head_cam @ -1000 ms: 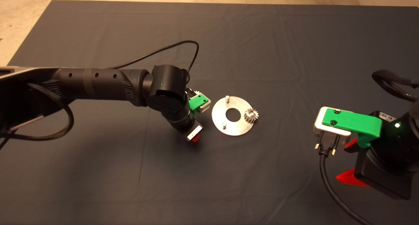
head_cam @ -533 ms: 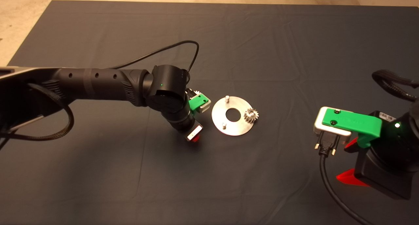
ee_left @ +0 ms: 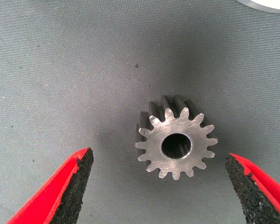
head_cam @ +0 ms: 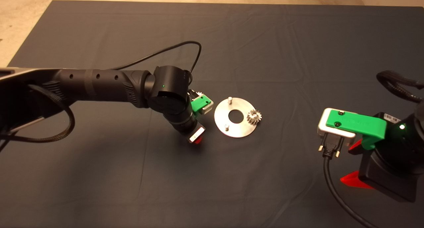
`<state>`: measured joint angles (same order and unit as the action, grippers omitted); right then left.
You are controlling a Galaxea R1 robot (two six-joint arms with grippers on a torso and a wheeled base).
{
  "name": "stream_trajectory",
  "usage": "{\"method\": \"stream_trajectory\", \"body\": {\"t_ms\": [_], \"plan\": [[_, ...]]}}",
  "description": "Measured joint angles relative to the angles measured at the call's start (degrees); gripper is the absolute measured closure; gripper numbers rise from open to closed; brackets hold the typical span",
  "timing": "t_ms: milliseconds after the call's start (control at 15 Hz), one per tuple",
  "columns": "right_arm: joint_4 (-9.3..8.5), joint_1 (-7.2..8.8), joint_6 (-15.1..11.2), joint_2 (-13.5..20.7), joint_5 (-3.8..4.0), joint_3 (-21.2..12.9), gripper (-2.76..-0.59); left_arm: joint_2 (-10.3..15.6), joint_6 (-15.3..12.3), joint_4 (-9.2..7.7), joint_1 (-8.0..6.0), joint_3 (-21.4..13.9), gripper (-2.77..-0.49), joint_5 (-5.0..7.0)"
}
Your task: Install three planetary gears onto the carrier pins
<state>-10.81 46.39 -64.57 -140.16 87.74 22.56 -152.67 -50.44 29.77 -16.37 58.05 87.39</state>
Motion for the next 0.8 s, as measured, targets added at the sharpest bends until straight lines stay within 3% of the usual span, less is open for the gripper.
{"method": "stream_trajectory", "body": {"t_ms": [800], "plan": [[0.01,0.16,0.00,0.00,0.00,0.00,-1.47,0.00,0.00,0.00,0.01,0.00,-2.04,0.00]]}}
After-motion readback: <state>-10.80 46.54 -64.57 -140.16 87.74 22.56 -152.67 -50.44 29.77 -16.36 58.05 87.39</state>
